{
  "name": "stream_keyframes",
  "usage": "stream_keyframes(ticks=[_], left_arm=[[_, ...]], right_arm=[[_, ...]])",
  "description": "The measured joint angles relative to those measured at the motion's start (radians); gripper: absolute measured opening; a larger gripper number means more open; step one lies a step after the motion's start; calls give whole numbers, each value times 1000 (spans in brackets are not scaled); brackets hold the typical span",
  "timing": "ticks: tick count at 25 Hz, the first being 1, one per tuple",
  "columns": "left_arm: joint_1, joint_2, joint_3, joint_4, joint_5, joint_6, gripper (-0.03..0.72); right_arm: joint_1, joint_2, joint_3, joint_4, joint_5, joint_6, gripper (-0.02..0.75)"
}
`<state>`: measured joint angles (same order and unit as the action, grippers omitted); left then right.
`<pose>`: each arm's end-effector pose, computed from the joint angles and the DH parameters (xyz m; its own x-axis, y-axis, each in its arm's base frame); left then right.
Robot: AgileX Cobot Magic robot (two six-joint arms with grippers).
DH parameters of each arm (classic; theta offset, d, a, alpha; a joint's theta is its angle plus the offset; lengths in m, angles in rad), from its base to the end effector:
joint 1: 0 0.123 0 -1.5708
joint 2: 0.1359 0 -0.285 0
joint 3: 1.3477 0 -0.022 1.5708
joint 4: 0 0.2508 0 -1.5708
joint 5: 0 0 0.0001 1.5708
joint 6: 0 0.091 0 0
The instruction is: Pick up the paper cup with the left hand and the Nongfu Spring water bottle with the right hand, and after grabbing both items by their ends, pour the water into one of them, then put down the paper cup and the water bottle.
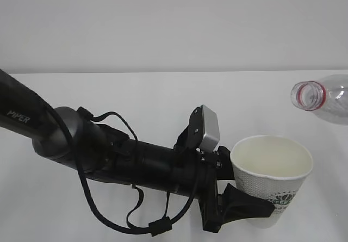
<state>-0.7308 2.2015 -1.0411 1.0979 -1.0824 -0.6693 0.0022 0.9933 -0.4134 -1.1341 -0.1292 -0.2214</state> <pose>0.2422 -0.3131 0.0983 -0.1949 0.2351 -0.9522 0.9762 -0.0473 -0.2115 0.1914 0.0110 0.2431 0.0134 -0.9695 -0.2446 -0.4373 0.2143 -0.8734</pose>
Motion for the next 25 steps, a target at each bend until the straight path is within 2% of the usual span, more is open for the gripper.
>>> stream_keyframes(ticks=[25], left_arm=[[0, 0, 0, 0, 0, 0, 489]], right_arm=[[0, 0, 0, 0, 4, -147, 422]])
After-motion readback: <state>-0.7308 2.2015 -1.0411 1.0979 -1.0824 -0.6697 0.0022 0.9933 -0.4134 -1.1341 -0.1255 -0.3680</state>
